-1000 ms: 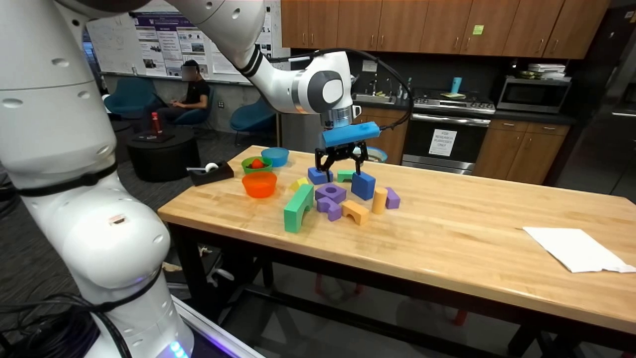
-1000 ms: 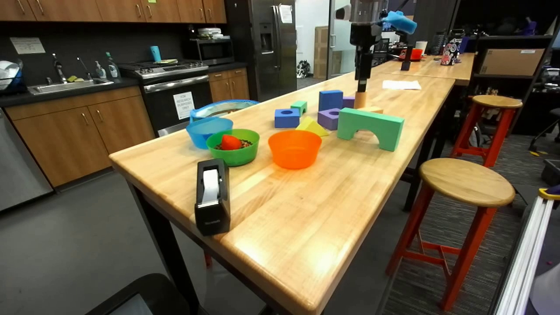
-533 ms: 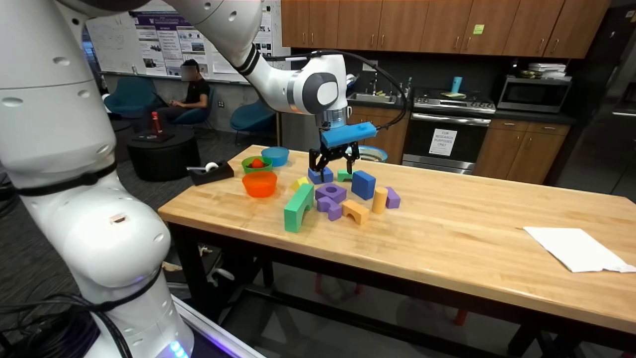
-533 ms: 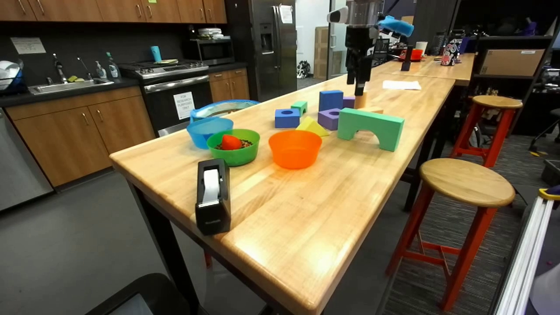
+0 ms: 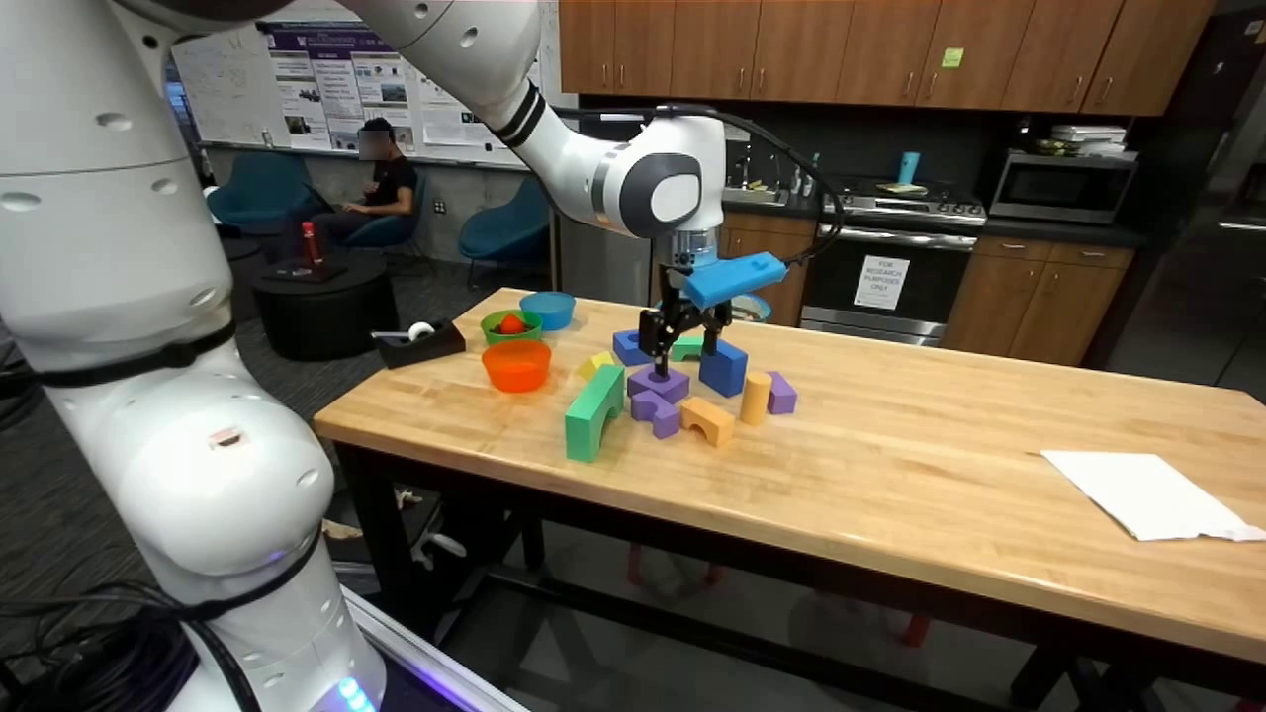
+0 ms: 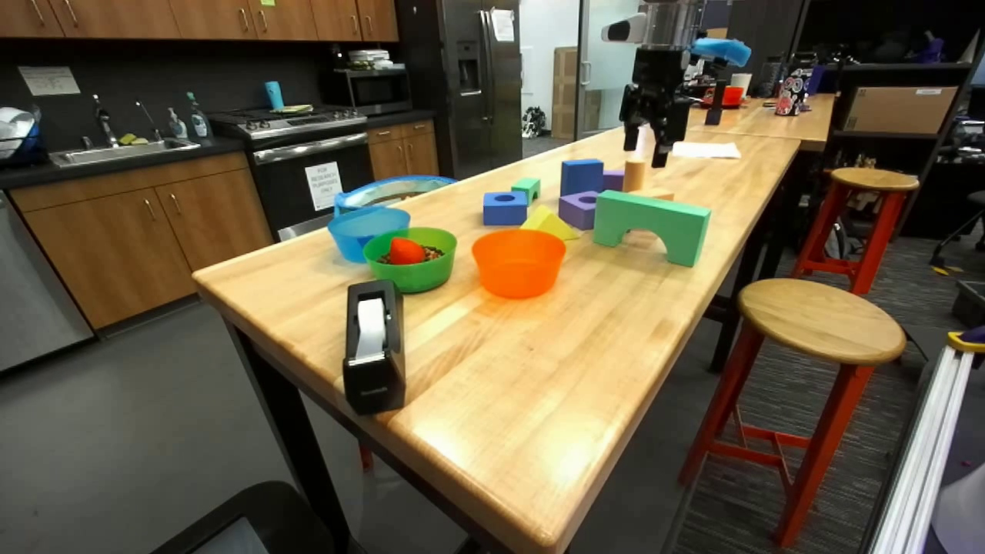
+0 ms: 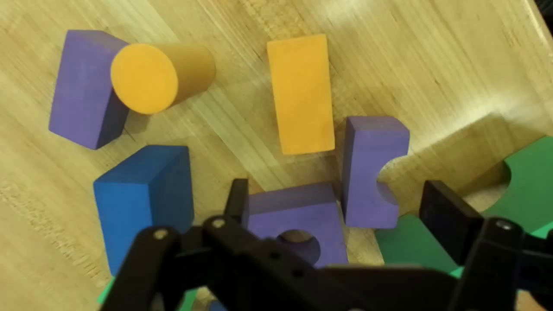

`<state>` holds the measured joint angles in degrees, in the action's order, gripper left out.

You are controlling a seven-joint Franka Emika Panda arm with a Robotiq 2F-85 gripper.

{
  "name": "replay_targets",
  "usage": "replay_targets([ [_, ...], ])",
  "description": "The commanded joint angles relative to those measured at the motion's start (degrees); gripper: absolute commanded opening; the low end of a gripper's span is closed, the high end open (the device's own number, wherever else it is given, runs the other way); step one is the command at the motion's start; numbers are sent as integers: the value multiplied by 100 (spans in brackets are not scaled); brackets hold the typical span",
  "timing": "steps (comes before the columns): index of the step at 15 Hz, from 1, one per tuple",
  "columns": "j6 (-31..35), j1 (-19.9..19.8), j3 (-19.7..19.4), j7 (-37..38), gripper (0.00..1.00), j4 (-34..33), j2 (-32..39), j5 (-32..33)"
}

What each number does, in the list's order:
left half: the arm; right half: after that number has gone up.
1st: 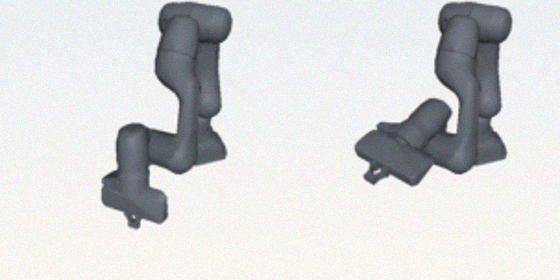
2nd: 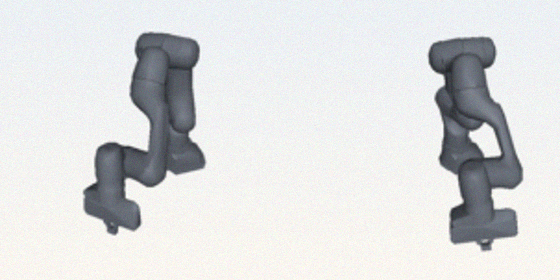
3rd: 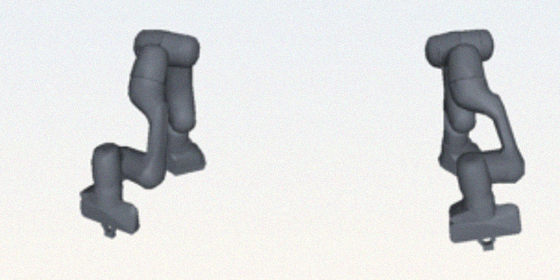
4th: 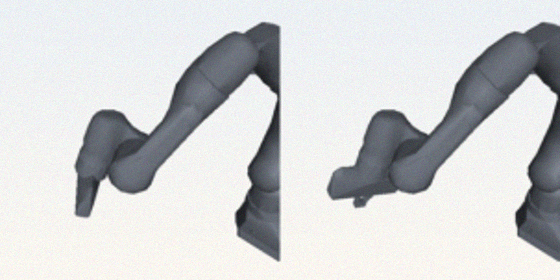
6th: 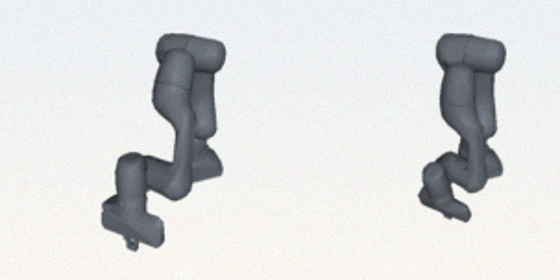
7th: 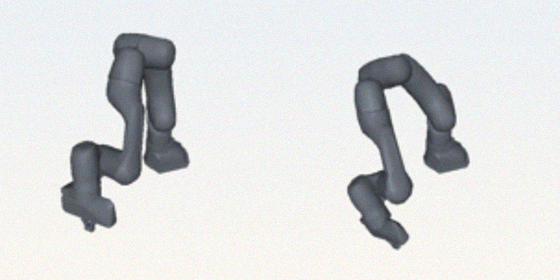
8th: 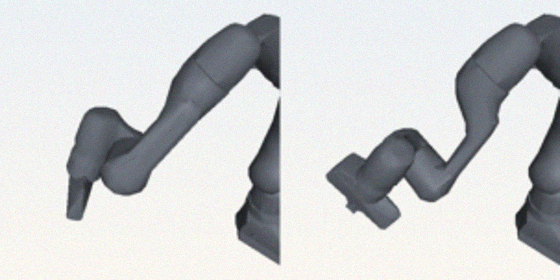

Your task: Stack the orange arch and yellow triangle on top of the bigger green arch

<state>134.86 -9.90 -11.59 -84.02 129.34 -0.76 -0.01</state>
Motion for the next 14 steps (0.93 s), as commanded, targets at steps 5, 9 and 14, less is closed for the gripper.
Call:
replay_targets([
  [5,85,-245,-53,-1434,100,-48,629,-861],
  [9,63,-310,-10,-1375,100,-128,899,-759],
  [14,79,-379,-10,-1395,100,-230,898,-734],
])
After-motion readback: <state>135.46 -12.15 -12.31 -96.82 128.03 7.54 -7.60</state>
